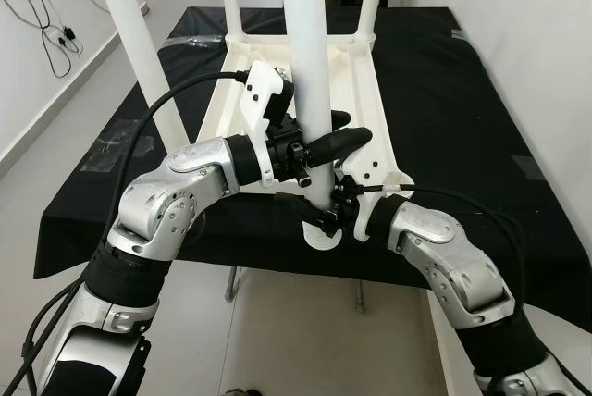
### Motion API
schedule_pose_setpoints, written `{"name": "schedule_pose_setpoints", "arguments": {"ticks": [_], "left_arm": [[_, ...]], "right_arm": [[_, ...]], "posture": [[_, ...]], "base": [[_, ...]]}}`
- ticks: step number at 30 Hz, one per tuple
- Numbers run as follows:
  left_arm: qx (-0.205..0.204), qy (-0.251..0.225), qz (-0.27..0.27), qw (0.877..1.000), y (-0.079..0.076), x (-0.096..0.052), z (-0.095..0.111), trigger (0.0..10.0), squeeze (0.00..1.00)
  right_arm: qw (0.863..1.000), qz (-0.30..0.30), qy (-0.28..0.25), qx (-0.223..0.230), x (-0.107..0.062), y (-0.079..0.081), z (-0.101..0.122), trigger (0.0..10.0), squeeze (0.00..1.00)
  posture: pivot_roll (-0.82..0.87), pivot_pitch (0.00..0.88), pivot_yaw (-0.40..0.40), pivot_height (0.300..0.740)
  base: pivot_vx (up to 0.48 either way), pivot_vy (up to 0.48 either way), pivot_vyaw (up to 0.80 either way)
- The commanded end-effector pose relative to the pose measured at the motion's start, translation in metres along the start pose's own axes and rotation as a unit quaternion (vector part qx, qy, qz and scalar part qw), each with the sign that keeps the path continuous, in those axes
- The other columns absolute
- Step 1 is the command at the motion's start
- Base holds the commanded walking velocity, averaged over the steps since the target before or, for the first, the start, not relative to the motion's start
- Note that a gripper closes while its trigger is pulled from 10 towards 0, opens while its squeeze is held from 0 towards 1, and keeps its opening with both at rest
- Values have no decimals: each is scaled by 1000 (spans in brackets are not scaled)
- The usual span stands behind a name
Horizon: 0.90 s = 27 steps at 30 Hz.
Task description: Building children table
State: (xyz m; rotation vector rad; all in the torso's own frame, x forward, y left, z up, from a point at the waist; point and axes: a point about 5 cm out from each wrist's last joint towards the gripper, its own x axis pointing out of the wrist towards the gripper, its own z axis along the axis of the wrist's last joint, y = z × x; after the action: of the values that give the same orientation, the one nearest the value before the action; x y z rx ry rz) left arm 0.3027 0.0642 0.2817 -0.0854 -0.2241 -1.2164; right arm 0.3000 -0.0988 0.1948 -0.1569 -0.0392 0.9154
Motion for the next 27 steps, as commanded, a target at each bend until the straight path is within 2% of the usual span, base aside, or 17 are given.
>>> {"name": "schedule_pose_setpoints", "arguments": {"ticks": [1,16,17,18,19,20,21,22,27], "left_arm": [[-8,-9,-22,1000,-6,3,-2,0,0],[-2,-34,-6,999,-3,3,2,0,0],[-3,-39,0,999,-1,2,3,0,1000],[-3,-39,0,999,-1,2,3,0,1000],[-5,-43,9,999,1,2,4,784,1000],[-8,-48,16,999,3,1,6,5294,1000],[-8,-48,16,999,3,1,6,5294,1000],[-10,-55,21,998,5,0,8,10000,1000],[-13,-67,30,997,8,-2,13,10000,1000]], "right_arm": [[1000,-3,-7,-6,4,0,2,0,0],[1000,-9,-11,-2,9,2,2,0,0],[1000,-11,-12,-2,10,2,2,0,0],[1000,-11,-12,-2,10,2,2,0,0],[1000,-13,-13,-2,10,1,2,0,0],[1000,-15,-14,-1,10,1,3,0,0],[1000,-15,-14,-1,10,1,3,0,0],[1000,-21,-16,0,10,-1,3,0,0],[999,-29,-19,1,9,-3,4,0,0]], "posture": [[-50,98,19,740],[-57,100,18,740],[-56,100,19,740],[-56,100,19,740],[-56,100,19,740],[-56,101,20,740],[-56,101,20,740],[-56,101,20,740],[-56,100,21,740]], "base": [[0,0,0],[0,0,0],[0,0,0],[0,0,0],[0,0,0],[0,0,0],[0,0,0],[0,0,0],[0,0,0]]}}
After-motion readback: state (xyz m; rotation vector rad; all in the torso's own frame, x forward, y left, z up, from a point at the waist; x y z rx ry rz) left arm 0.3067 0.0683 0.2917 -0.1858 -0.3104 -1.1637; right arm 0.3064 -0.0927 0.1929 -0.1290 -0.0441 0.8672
